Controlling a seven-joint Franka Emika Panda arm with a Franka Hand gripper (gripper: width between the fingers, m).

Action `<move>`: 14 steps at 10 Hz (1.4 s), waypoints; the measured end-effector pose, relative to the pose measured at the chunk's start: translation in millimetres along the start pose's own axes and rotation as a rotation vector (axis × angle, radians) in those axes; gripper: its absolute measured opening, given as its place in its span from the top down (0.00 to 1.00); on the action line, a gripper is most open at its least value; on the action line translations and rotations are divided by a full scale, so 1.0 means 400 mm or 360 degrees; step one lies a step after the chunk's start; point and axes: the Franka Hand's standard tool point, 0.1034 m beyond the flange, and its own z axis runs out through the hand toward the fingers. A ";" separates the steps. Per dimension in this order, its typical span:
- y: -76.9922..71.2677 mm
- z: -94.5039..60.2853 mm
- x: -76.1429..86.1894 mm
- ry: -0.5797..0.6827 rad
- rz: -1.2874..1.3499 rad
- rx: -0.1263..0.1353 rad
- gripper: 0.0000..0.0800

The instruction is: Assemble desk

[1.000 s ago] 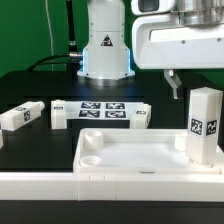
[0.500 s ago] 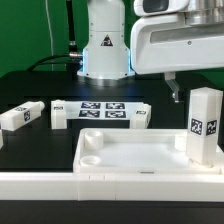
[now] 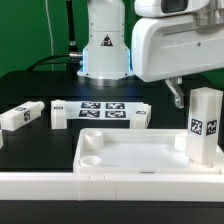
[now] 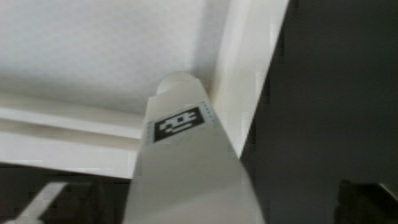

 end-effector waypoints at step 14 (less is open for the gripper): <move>0.019 0.002 0.000 0.0026 0.0567 0.0003 0.63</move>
Offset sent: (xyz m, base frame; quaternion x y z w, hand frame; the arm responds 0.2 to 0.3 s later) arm 0.0000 0.0000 0.0000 0.0000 0.0000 0.0000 1.0000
